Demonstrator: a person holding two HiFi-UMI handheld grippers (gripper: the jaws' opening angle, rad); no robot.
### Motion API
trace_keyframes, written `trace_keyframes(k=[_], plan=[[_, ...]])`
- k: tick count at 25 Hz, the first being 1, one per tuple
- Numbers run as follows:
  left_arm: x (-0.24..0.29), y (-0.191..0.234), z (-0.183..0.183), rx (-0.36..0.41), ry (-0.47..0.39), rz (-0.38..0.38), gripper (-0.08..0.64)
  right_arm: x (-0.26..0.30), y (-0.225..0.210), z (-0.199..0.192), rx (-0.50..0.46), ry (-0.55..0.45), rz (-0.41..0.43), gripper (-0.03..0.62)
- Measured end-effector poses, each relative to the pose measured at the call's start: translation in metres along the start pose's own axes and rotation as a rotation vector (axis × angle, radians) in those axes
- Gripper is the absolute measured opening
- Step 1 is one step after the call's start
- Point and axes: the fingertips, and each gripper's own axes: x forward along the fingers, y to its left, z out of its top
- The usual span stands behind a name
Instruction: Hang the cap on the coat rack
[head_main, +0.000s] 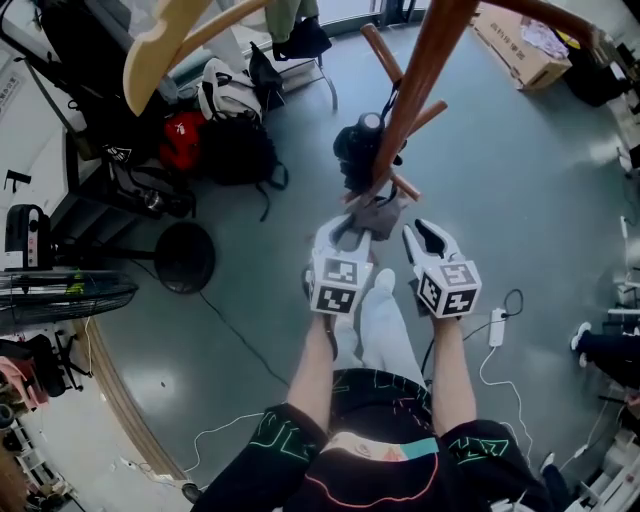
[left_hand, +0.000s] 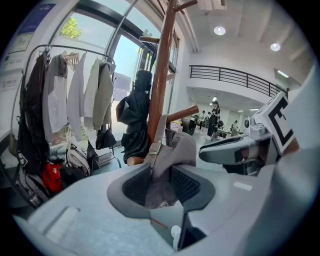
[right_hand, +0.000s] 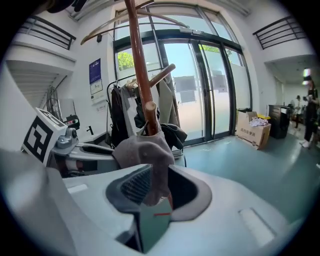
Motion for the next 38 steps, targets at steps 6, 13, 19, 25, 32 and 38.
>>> trace_keyframes(k=[6, 13, 19, 25, 32, 38], plan=[[-0.024, 0.001, 0.020, 0.056, -0.034, -0.007, 0.123, -0.021, 0.006, 0.024, 0.009, -0.102, -0.010, 0.034], [-0.047, 0.002, 0.044, 0.189, -0.040, -0.038, 0.118, -0.041, 0.012, 0.058, -0.009, -0.193, -0.023, 0.031], [-0.070, 0.006, 0.104, 0.159, -0.245, 0.030, 0.058, -0.055, 0.014, 0.090, -0.015, -0.292, -0.045, 0.029], [-0.089, -0.001, 0.161, 0.171, -0.417, 0.049, 0.010, -0.077, 0.009, 0.139, -0.049, -0.429, -0.088, 0.005], [-0.109, -0.011, 0.207, 0.163, -0.529, 0.045, 0.009, -0.105, 0.006, 0.189, -0.100, -0.544, -0.100, 0.005], [-0.107, -0.003, 0.214, 0.141, -0.550, 0.051, 0.009, -0.102, 0.010, 0.202, -0.139, -0.551, -0.102, 0.005]])
